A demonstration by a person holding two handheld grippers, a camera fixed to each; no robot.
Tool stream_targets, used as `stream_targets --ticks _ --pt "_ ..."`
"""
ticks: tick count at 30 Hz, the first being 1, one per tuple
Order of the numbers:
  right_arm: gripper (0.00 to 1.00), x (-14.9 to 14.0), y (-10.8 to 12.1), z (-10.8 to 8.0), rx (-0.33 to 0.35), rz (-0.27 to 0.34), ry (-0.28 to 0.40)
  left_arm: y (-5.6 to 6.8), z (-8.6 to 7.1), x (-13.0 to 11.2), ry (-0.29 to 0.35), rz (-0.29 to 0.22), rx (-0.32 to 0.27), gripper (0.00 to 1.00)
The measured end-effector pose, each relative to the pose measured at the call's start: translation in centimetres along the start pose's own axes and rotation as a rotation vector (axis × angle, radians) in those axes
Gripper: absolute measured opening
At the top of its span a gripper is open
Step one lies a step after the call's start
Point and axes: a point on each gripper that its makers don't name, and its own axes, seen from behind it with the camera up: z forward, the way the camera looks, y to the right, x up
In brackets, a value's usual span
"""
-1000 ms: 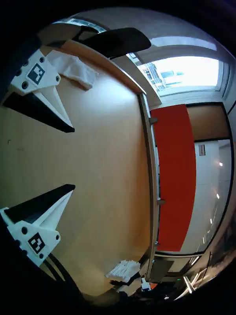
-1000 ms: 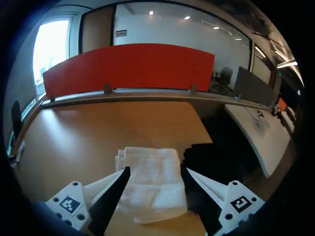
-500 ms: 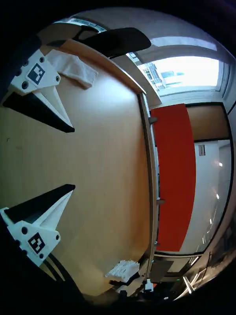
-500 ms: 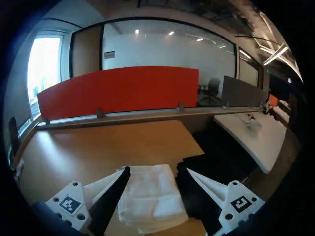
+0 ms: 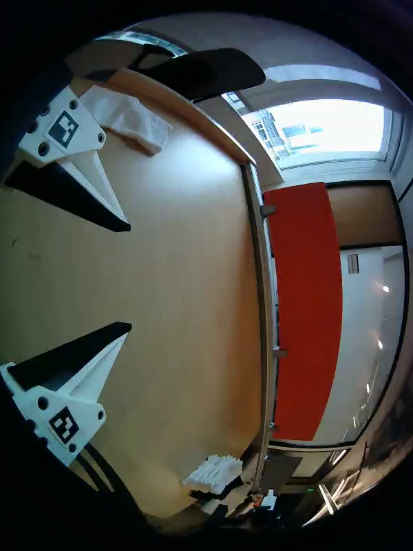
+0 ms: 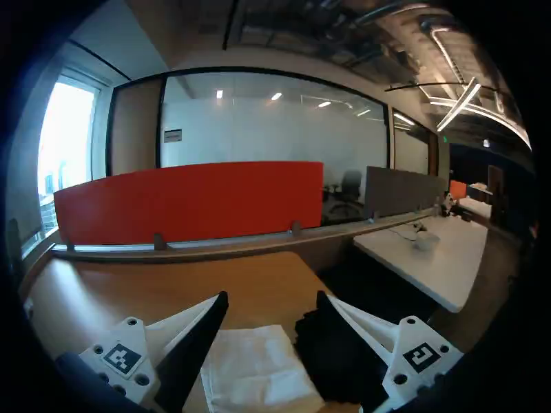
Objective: Fold towel
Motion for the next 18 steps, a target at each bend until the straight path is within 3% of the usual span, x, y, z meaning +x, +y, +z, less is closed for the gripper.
stream_targets --ticks 10,18 --pt "0.99 1.0 -0.8 -0.7 0.011 -0.013 0.052 0.1 0.1 0.3 0.006 0.0 -0.004 0.98" --pt "0.99 1.3 -2.8 -1.3 0.065 -0.02 0.056 -0.3 0.1 1.2 0.038 -0.009 0.005 0.97"
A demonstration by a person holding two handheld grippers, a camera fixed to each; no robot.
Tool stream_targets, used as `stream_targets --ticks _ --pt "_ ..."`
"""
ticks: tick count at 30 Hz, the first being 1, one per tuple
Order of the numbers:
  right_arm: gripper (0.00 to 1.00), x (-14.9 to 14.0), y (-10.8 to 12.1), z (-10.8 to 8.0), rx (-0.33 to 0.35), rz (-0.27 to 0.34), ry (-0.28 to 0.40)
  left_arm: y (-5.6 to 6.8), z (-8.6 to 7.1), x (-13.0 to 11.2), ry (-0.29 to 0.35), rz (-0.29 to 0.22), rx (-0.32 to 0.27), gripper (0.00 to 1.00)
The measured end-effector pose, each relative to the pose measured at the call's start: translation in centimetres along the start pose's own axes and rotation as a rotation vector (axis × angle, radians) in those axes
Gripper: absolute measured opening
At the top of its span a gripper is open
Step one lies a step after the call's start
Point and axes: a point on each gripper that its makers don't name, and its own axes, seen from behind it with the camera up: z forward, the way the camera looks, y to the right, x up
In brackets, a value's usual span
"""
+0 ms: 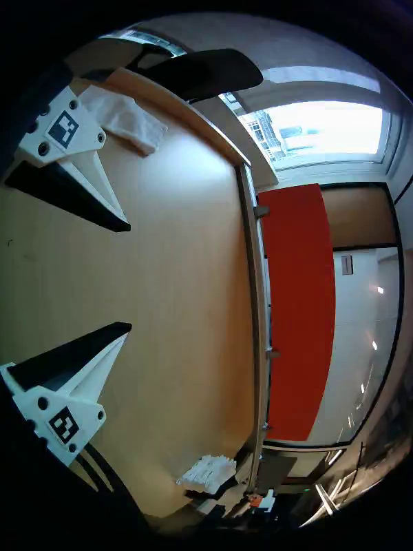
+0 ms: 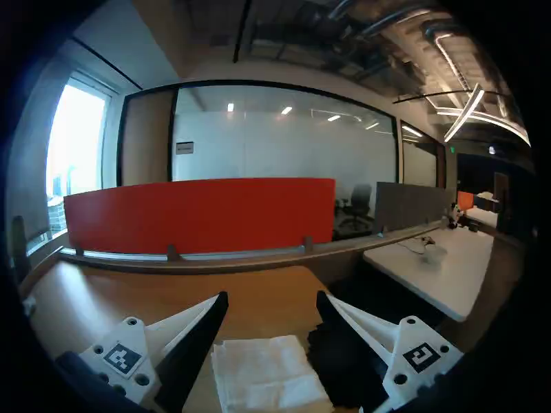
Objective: Fold towel
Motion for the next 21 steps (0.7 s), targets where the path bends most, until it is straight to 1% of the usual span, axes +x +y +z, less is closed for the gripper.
stream_targets --ticks 6,9,15,21 --pt "0.99 0.8 -1.6 -0.4 0.025 -0.019 0.009 -0.5 0.1 1.7 0.043 -0.018 0.003 0.98" --pt "0.99 1.2 -2.5 -0.6 0.042 -0.018 0.011 -0.8 0.4 2.9 0.069 -0.025 0.005 0.98" --pt "0.99 2.0 -4.3 -0.9 0.071 -0.02 0.022 -1.6 1.2 6.2 0.131 -0.029 0.007 0.98" --pt "1.0 2.7 -6.5 -1.3 0.099 -0.018 0.033 -2.6 2.0 9.5 0.192 -0.042 0.013 0.97"
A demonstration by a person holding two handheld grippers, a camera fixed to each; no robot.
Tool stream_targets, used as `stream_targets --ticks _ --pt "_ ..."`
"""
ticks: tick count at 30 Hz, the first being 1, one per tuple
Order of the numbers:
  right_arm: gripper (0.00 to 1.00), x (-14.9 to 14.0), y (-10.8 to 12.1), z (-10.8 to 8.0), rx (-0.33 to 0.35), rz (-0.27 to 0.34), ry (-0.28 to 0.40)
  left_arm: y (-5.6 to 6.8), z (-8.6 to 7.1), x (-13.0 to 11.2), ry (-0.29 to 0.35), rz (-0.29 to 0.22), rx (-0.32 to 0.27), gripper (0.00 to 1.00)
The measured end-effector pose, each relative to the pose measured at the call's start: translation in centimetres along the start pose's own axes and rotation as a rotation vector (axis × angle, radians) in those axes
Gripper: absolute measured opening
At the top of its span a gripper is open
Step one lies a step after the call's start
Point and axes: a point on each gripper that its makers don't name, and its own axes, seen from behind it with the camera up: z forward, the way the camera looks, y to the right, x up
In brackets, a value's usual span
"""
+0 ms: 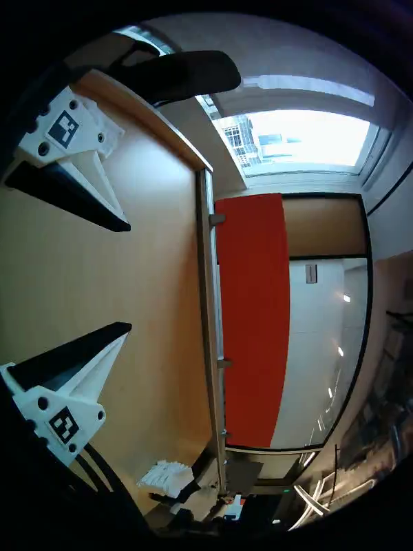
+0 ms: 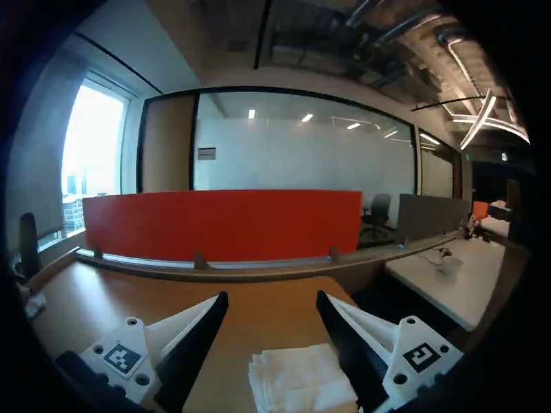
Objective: Fold towel
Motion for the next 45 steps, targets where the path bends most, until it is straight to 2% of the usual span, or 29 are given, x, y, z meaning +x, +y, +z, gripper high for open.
stream_targets --ticks 12,21,27,39,45 --pt "1.0 1.5 -5.5 -0.2 0.071 0.009 0.019 -0.7 2.0 4.7 0.092 -0.008 0.0 0.98" --pt "0.99 2.3 -9.6 -0.7 0.121 0.017 0.035 -0.9 2.8 6.9 0.141 -0.037 0.002 0.97" --pt "0.99 3.0 -11.9 -0.6 0.14 0.022 0.054 -0.9 3.1 8.3 0.169 -0.031 -0.001 0.97" --pt "0.99 3.6 -13.6 -0.7 0.146 0.041 0.064 -1.4 3.6 9.9 0.203 -0.05 0.004 0.97" --pt "0.99 3.6 -14.4 -1.0 0.14 0.048 0.064 -1.1 3.8 10.5 0.223 -0.058 0.0 0.97"
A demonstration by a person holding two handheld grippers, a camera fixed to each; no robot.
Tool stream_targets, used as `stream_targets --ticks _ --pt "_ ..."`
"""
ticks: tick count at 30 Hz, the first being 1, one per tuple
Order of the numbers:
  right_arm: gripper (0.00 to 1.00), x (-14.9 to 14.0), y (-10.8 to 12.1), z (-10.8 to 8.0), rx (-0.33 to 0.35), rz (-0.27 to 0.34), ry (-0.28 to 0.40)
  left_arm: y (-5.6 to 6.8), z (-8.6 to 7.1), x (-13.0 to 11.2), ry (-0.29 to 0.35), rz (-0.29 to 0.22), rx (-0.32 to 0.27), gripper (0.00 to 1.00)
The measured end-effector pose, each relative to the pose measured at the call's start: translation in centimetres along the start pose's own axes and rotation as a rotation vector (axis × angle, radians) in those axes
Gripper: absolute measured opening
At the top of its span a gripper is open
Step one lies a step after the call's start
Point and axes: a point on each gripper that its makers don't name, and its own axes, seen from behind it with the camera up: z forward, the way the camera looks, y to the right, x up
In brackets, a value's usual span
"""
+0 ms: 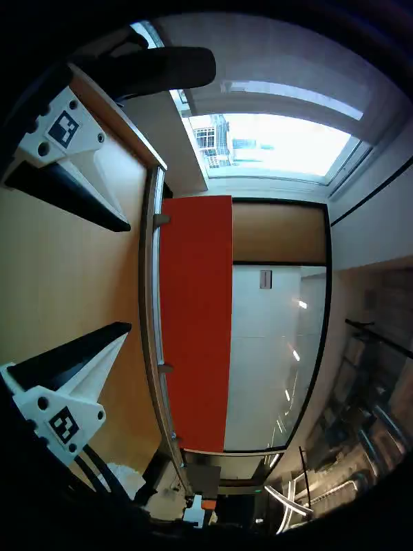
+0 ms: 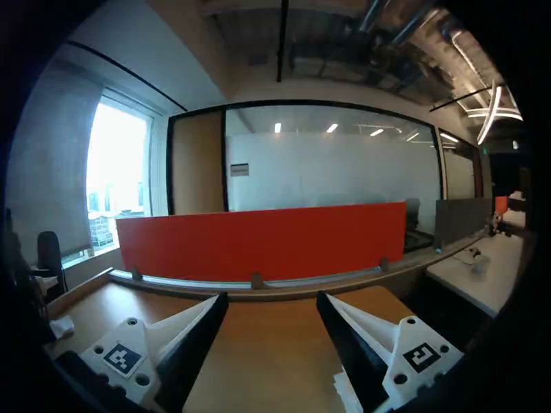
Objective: Fold towel
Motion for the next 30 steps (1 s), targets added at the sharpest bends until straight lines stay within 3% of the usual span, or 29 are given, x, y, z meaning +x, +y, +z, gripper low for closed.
stream_targets --ticks 12,30 --pt "0.99 0.8 -1.2 -1.0 -0.007 -0.004 -0.011 0.3 0.4 -0.3 0.025 0.013 0.009 0.97" --pt "0.99 1.2 -1.1 -2.2 -0.029 0.005 0.005 -0.4 0.1 -4.1 0.095 0.065 0.052 0.97"
